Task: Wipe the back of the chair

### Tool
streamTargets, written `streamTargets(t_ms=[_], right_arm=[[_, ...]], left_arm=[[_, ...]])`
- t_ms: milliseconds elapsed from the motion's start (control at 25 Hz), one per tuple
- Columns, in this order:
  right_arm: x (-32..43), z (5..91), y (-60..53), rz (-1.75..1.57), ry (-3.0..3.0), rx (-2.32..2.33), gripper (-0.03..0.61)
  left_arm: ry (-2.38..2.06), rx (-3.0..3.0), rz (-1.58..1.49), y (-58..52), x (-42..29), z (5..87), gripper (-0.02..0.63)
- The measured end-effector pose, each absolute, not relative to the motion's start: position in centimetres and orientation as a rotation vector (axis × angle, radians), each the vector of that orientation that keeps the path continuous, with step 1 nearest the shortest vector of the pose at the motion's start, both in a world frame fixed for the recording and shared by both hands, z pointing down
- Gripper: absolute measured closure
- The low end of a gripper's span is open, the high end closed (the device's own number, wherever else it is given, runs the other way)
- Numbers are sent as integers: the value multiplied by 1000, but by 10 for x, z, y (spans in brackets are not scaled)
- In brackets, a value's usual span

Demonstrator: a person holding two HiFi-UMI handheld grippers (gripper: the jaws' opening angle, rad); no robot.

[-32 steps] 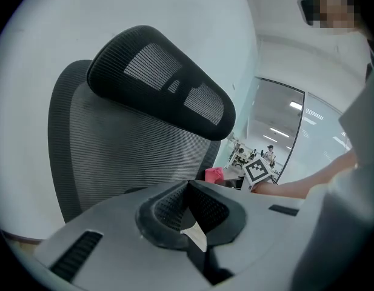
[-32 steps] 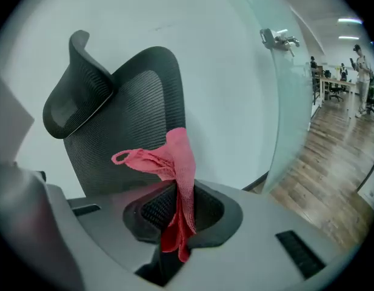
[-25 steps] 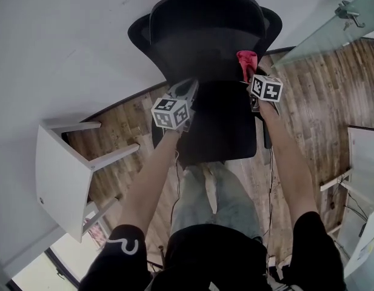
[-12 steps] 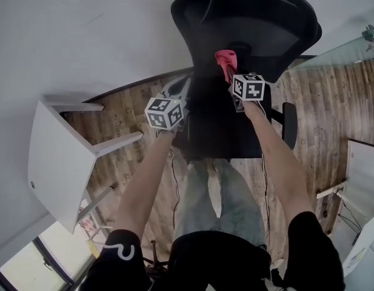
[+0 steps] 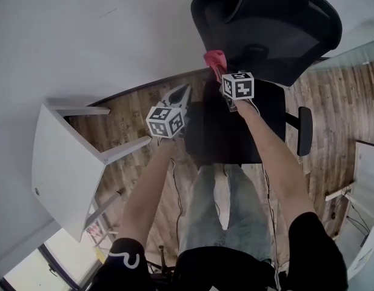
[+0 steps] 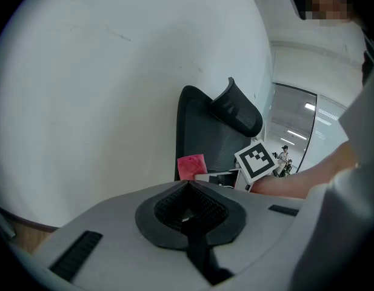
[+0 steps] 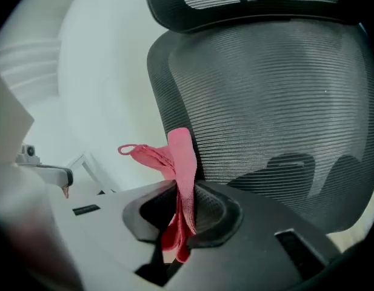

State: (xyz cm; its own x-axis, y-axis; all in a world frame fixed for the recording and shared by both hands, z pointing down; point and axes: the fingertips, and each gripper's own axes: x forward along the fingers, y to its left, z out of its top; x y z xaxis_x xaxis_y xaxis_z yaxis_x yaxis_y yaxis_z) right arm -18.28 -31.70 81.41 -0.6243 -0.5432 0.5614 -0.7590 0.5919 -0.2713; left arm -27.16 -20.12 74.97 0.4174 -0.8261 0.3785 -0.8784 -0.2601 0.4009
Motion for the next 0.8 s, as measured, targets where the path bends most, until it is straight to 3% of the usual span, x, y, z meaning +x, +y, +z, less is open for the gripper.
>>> streamTargets(t_ms=[320, 800], right_arm=[[-142, 813, -348, 704, -2378, 1171, 512], [22, 812, -382, 715, -2276, 1418, 512]], left_arm=[[-1400, 2139, 128, -213, -250, 759, 589], [-1303, 2202, 108, -244, -162, 754, 589]])
